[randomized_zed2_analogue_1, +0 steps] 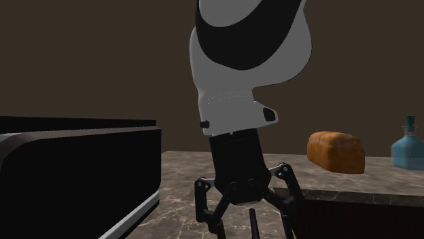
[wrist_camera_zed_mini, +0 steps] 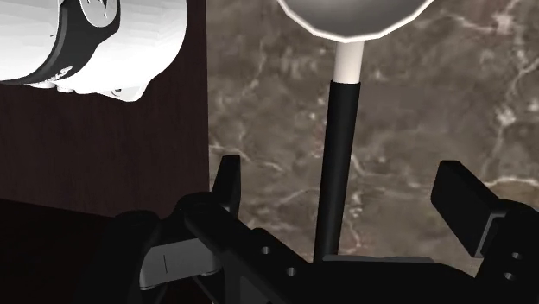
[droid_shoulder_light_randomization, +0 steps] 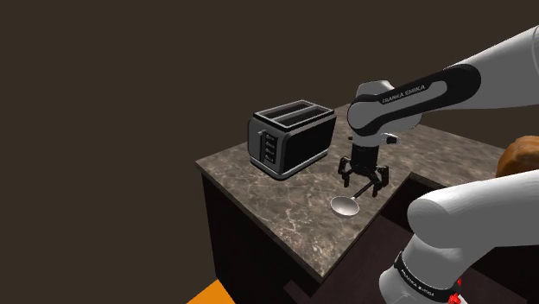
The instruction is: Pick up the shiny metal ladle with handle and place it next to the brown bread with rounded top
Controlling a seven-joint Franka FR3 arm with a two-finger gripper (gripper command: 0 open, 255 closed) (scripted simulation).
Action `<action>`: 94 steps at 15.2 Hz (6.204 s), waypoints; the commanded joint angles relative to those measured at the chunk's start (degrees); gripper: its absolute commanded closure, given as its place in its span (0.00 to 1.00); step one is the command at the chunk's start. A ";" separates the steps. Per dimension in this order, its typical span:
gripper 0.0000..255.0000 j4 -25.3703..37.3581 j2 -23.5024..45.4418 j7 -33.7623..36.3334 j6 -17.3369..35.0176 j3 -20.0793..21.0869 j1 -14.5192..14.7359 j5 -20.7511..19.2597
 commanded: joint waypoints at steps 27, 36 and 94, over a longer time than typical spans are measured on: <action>1.00 9.23 -6.12 0.34 -15.33 -1.02 -0.25 -0.98; 1.00 15.59 -7.16 0.53 -22.74 -1.51 -0.39 -1.43; 1.00 51.66 3.90 -53.25 -30.82 -59.56 -4.05 -44.06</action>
